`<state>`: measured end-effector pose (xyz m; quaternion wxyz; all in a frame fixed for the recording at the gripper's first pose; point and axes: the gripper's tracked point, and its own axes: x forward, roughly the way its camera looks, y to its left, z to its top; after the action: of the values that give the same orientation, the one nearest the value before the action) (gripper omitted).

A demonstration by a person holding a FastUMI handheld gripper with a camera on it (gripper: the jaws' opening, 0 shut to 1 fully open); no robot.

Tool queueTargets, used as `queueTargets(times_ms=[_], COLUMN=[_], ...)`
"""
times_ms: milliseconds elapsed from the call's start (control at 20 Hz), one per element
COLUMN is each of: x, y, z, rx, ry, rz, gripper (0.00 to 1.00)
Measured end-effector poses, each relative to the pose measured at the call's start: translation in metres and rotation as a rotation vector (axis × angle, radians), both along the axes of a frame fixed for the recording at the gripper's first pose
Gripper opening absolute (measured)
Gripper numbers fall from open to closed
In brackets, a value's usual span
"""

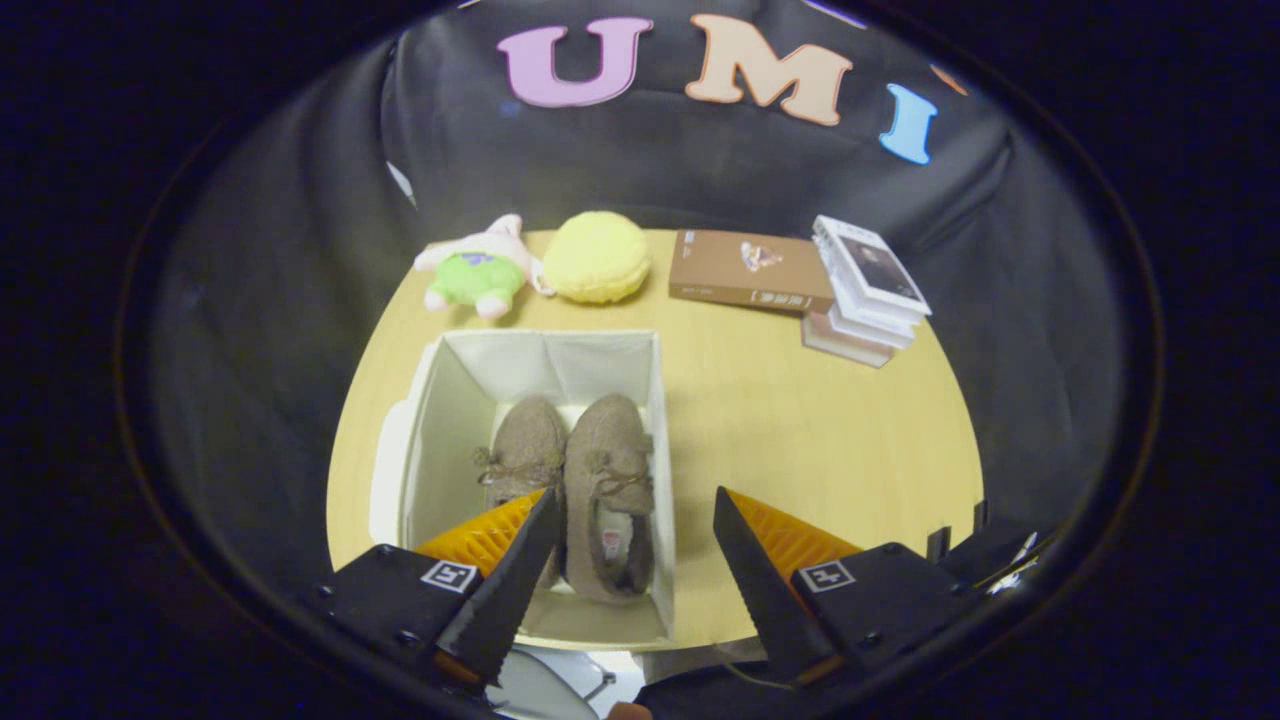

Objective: Open the storage box then place both shoes into the box .Put the left shoe in first, then the right shoe, with the right side of both shoes facing outward in a uniform manner.

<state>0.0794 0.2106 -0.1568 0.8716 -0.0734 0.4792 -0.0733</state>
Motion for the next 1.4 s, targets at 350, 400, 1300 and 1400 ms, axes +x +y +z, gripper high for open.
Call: queueTargets(times_ms=[350, 400, 1300, 1400], x=[0.015, 0.019, 0.060, 0.056], y=[-0.087, -0.101, -0.122, -0.119], z=[0.052, 0.057, 0.184, 0.183], rx=[-0.061, -0.068, -0.110, -0.090], ry=[-0.181, -0.207, -0.892, -0.912], rz=[-0.062, -0.073, 0.132, 0.132], gripper=[1.00, 1.00, 0.99, 0.99])
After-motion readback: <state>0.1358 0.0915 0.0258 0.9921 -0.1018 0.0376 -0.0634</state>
